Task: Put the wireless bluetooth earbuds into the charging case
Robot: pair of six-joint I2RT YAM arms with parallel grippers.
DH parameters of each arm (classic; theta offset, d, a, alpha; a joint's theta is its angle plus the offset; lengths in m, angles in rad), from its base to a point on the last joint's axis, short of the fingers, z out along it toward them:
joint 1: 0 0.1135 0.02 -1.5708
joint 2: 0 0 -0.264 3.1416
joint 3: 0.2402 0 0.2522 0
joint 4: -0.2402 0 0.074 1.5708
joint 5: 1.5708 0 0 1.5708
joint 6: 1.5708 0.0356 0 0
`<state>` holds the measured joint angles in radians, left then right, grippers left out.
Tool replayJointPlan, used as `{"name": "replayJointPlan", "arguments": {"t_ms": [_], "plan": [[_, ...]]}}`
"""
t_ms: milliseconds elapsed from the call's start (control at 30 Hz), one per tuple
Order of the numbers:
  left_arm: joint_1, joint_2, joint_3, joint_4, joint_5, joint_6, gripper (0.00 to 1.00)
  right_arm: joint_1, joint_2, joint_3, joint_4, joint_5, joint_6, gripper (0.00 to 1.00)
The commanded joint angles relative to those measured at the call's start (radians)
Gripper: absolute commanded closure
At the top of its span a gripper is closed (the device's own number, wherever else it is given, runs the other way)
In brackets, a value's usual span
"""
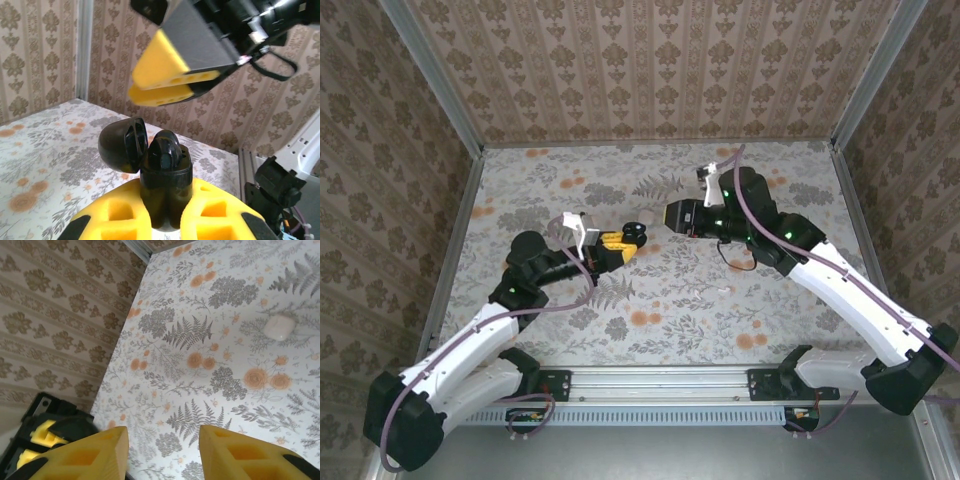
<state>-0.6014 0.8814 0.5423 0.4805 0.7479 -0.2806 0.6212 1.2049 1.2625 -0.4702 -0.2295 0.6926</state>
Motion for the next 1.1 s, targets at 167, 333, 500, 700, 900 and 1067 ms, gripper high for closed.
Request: {"name": "replayJointPlan", "arguments": {"t_ms": [167, 333, 500, 700, 900, 1067], "plan": [[-0.016, 0.018, 0.015, 0.132, 0.150, -0.017, 1.00, -0.046, 0.036, -0.070, 0.221, -0.342, 0.160, 0.59], [-0.035, 0.056, 0.044, 0.135, 0.171, -0.008, 1.00, -0.044, 0.087, -0.099, 0.363, -0.480, 0.254, 0.63], [-0.038, 0.073, 0.053, 0.137, 0.148, -0.001, 1.00, -0.041, 0.097, -0.111, 0.406, -0.541, 0.285, 0.65], [-0.038, 0.087, 0.064, 0.102, 0.123, 0.020, 1.00, -0.034, 0.088, -0.127, 0.413, -0.595, 0.288, 0.67], [-0.036, 0.094, 0.060, 0.067, 0.080, 0.022, 1.00, -0.032, 0.048, -0.104, 0.331, -0.581, 0.201, 0.68], [-0.026, 0.084, 0.045, 0.051, 0.039, -0.001, 1.00, -0.032, 0.007, -0.094, 0.305, -0.583, 0.144, 0.68]]}}
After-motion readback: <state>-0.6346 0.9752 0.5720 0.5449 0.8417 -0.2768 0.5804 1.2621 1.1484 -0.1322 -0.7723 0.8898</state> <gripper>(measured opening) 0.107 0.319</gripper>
